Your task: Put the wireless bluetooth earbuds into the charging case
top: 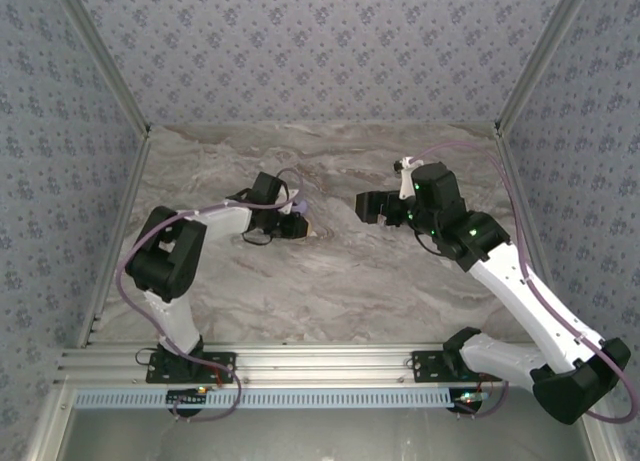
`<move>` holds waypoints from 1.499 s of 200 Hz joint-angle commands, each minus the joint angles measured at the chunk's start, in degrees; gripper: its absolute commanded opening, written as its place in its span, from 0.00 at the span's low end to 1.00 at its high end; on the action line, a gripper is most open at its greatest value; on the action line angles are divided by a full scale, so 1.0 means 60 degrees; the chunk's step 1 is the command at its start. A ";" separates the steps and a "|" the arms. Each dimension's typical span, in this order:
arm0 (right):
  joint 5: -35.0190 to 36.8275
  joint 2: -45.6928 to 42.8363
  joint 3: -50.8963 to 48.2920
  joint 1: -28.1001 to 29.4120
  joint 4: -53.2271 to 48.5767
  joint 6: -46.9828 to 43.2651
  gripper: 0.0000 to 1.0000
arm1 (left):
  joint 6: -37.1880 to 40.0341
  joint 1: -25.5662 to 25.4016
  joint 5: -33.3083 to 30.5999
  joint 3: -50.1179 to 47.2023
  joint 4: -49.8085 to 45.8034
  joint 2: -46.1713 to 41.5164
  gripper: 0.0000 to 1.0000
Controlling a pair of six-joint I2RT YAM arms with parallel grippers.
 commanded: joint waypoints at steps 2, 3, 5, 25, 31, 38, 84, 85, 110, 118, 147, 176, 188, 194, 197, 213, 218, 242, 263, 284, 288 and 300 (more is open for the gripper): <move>-0.0108 -0.0193 -0.0063 -0.0050 0.0017 -0.0185 1.00 | -0.0390 -0.0019 -0.0498 0.0369 -0.0245 0.0108 0.00; -0.0103 -0.0194 -0.0063 -0.0050 0.0016 -0.0184 1.00 | -0.0391 -0.0019 -0.0513 0.0370 -0.0245 0.0105 0.00; -0.0099 -0.0194 -0.0062 -0.0061 0.0008 -0.0183 1.00 | -0.0403 -0.0019 -0.0543 0.0371 -0.0256 0.0103 0.00; -0.0084 -0.0193 -0.0062 -0.0064 -0.0077 -0.0220 1.00 | -0.0380 -0.0018 -0.0747 0.0399 -0.0387 0.0074 0.00; -0.0069 -0.0193 -0.0070 -0.0059 -0.0088 -0.0240 1.00 | -0.0352 -0.0021 -0.0745 0.0382 -0.0411 0.0070 0.02; -0.0058 -0.0196 -0.0067 -0.0051 -0.0111 -0.0229 1.00 | -0.0345 -0.0015 -0.0748 0.0384 -0.0468 0.0088 0.06; 0.0043 -0.0194 0.0031 -0.0053 -0.0274 -0.0299 1.00 | -0.0160 -0.0019 -0.0850 0.0326 -0.0603 -0.0081 0.44; 0.0046 -0.0186 0.0028 -0.0059 -0.0284 -0.0299 1.00 | -0.0159 -0.0019 -0.0865 0.0319 -0.0607 -0.0092 0.44; 0.0280 -0.0194 0.0154 -0.0092 -0.0509 -0.0425 1.00 | 0.0045 -0.0018 -0.1122 0.0475 -0.0944 -0.0374 0.48; 0.0398 -0.0185 0.0206 -0.0109 -0.0778 -0.0483 1.00 | 0.0128 -0.0012 -0.1206 0.0540 -0.1105 -0.0497 0.49; 0.0701 -0.0251 0.0390 -0.0363 -0.1197 -0.0685 1.00 | 0.0374 -0.0019 -0.1571 0.0668 -0.1532 -0.1182 0.52; 0.1320 -0.0484 0.0525 -0.0737 -0.1491 -0.0893 1.00 | 0.0700 -0.0019 -0.2126 0.0405 -0.1535 -0.2488 0.55; 0.1639 -0.0677 0.0456 -0.0953 -0.1409 -0.0967 1.00 | 0.0878 -0.0019 -0.2662 0.0152 -0.1412 -0.3229 0.57; 0.1799 -0.0798 0.0373 -0.1074 -0.1332 -0.0975 1.00 | 0.0981 -0.0019 -0.2982 -0.0003 -0.1340 -0.3630 0.57; 0.1902 -0.0872 0.0324 -0.1140 -0.1283 -0.0965 1.00 | 0.1026 -0.0017 -0.3201 -0.0099 -0.1307 -0.3832 0.57; 0.2616 -0.1218 -0.0081 -0.1542 -0.0951 -0.0621 1.00 | 0.1309 -0.0018 -0.4313 -0.0657 -0.1016 -0.4973 0.58; 0.2834 -0.1321 -0.0294 -0.1684 -0.0791 -0.0499 1.00 | 0.1395 -0.0019 -0.4673 -0.0918 -0.0895 -0.5323 0.59; 0.3501 -0.1858 -0.1530 -0.2567 0.0174 -0.0179 1.00 | 0.1707 0.0049 -0.6230 -0.2140 -0.0135 -0.6997 0.72; 0.3529 -0.2361 -0.3056 -0.3432 0.1629 -0.0468 1.00 | 0.1971 0.0351 -0.7186 -0.3013 0.0338 -0.8069 0.86; 0.3299 -0.2636 -0.4509 -0.4452 0.3432 -0.0666 1.00 | 0.2068 0.1080 -0.7460 -0.3556 0.0588 -0.8581 0.93; 0.3201 -0.2619 -0.4756 -0.4639 0.3773 -0.0761 1.00 | 0.2077 0.1239 -0.7517 -0.3639 0.0657 -0.8621 0.94; 0.3088 -0.2470 -0.5337 -0.5208 0.4568 -0.0828 1.00 | 0.2354 0.1584 -0.7627 -0.4006 0.1089 -0.8675 0.96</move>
